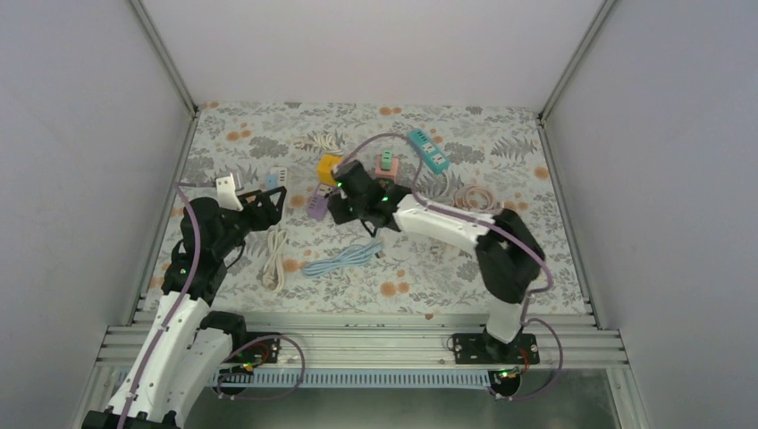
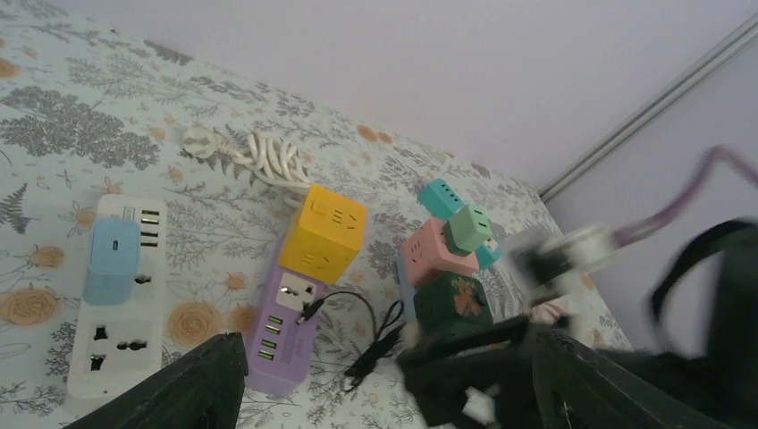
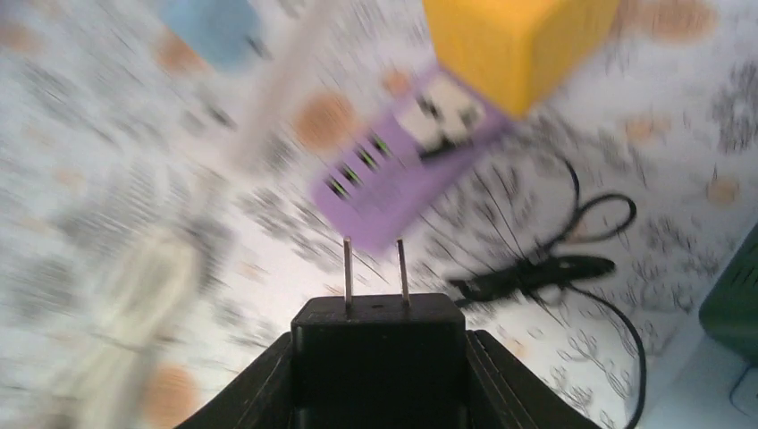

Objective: Insert the plug

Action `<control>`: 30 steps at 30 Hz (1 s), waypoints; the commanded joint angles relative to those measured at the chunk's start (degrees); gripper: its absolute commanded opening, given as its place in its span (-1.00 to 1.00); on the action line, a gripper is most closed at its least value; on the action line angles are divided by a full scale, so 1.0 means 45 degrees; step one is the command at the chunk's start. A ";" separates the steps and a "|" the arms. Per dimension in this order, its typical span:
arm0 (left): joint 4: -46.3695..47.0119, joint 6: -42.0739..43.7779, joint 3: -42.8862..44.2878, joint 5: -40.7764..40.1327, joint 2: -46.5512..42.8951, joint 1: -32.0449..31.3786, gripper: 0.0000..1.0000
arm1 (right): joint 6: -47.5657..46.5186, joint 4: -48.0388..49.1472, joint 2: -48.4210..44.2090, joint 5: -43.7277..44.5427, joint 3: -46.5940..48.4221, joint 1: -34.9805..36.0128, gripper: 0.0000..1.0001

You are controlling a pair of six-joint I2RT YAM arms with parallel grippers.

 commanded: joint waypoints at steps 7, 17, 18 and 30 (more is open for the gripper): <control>0.1132 -0.0712 -0.0139 0.1047 -0.0136 0.0026 0.60 | 0.4721 0.3848 -0.3891 -0.3435 -0.1080 -0.1050 -0.23; 0.4129 0.0120 -0.1342 0.0751 -0.0726 -0.0745 0.53 | 1.2076 0.8384 -0.4517 -0.6611 -0.3684 -0.1826 -0.32; 0.4444 0.0295 -0.1458 0.0466 -0.0751 -0.0935 0.52 | 1.2562 0.8632 -0.4385 -0.6778 -0.3671 -0.1826 -0.33; 0.6458 0.2975 -0.1565 -0.4988 0.0853 -0.5365 0.40 | 1.6911 0.9773 -0.3562 -0.7550 -0.3701 -0.1753 -0.37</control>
